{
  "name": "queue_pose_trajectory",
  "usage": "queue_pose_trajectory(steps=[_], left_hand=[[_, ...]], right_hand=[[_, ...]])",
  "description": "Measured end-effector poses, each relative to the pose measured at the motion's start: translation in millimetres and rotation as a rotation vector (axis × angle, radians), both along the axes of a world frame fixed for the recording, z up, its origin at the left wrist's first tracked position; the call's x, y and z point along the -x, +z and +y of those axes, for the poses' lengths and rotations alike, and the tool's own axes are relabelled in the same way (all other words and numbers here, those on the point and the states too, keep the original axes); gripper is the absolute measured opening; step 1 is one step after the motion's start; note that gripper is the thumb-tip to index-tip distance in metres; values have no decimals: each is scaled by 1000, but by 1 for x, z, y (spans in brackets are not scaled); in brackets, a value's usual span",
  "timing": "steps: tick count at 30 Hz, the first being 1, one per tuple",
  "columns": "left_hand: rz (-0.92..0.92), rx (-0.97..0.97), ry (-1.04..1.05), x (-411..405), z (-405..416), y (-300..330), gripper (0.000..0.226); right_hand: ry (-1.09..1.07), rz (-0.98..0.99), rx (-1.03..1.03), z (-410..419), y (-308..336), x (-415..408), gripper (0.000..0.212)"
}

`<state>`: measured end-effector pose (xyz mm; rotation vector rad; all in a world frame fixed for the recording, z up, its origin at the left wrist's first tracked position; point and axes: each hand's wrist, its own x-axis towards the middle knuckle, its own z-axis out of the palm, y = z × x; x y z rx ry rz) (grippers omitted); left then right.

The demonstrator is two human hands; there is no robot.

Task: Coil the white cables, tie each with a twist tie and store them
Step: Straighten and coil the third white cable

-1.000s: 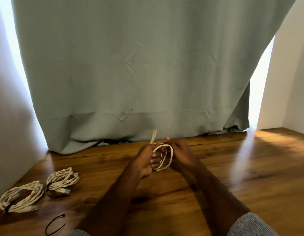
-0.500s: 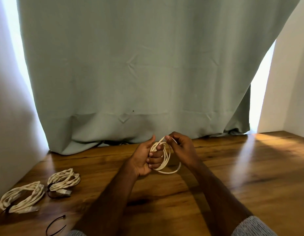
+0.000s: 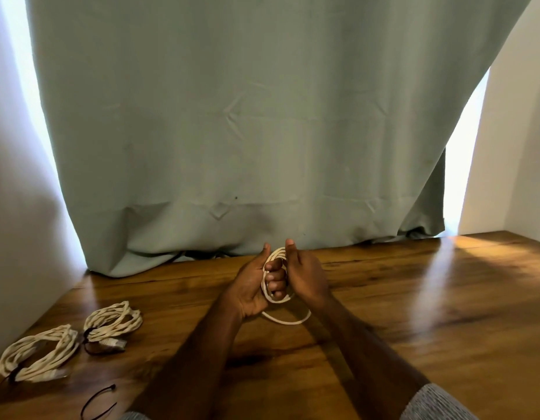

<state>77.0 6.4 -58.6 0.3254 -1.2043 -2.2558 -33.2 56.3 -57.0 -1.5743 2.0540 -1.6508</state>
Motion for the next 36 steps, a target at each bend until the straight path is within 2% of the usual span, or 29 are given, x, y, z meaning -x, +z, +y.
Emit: queue_pose_trajectory(steps=[3,9,13,20,24,29,36], left_hand=[[7,10,6,-2,0,2,55],[93,37,-192,-6,0,6,59],[48,86,-166,0,5,5,46],[-16,86,-122,4,11,4,49],[5,87,-177,0,7,6,58],[-21,130,-195,-2,7,3,45],[34,56,-146,7,10,7,48]], right_hand=[[54,35,75,-1,3,1,57],[377,-190,184,6,9,13,45],[503,-358,132,11,12,23,40],[536,-472,-57,18,11,40,48],[566,-431,-25,15,13,35,40],[594,-397,4,19,15,35,36],[525,-498,10,13,15,33,40]])
